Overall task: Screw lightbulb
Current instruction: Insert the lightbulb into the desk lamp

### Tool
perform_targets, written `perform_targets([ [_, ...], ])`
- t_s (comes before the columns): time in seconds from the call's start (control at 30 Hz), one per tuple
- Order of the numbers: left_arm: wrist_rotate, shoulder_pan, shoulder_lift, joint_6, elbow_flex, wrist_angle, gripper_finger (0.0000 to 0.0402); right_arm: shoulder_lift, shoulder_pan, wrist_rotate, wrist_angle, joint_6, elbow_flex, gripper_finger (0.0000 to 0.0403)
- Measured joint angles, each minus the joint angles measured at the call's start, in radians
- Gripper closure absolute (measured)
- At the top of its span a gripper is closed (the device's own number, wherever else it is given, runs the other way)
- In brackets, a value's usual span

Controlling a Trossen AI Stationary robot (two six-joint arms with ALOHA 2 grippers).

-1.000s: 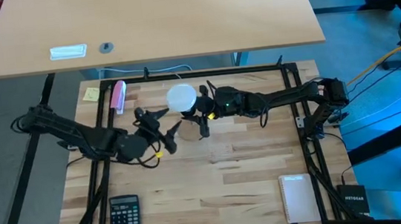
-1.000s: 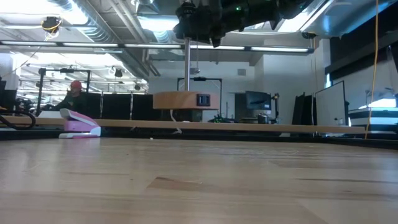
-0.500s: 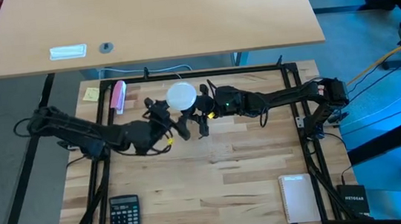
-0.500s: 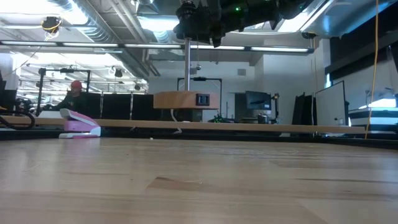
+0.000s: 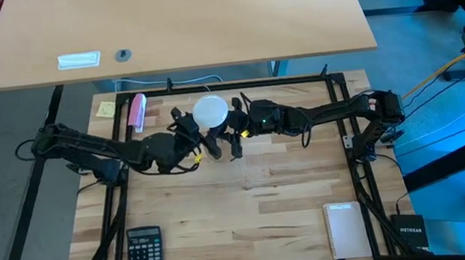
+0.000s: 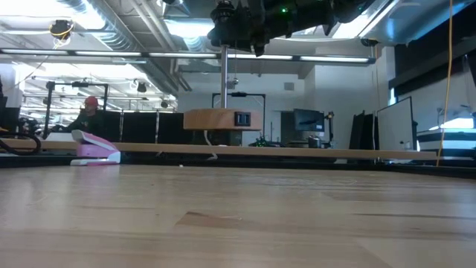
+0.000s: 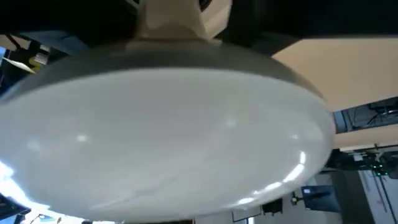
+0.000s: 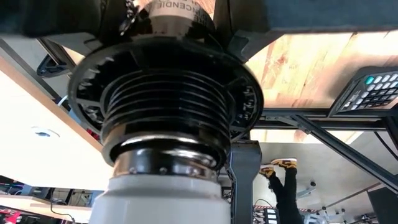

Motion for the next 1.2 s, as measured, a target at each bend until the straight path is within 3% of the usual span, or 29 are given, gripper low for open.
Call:
perform_targets([
  [0.1, 0.030, 0.000, 0.003, 0.006, 0.000, 0.000, 0.0252, 0.000, 0.000, 0.001, 0.005, -0.008, 0.000, 0.0255],
  [0.37, 0.068, 0.000, 0.002, 0.031, 0.002, -0.028, 0.0252, 0.000, 0.000, -0.005, 0.002, -0.007, 0.000, 0.0255],
  [0.7, 0.161, -0.006, -0.047, -0.018, 0.005, -0.175, 0.0252, 0.000, 0.000, -0.135, -0.063, 0.023, 0.034, 0.0255],
  [0.87, 0.322, 0.004, -0.089, -0.062, 0.005, -0.281, 0.0253, 0.003, 0.000, -0.281, -0.068, 0.027, 0.034, 0.0255],
  [1.2, 0.705, 0.036, -0.096, 0.008, 0.003, -0.316, 0.0258, 0.003, 0.042, -0.568, -0.087, 0.016, 0.034, 0.0255],
])
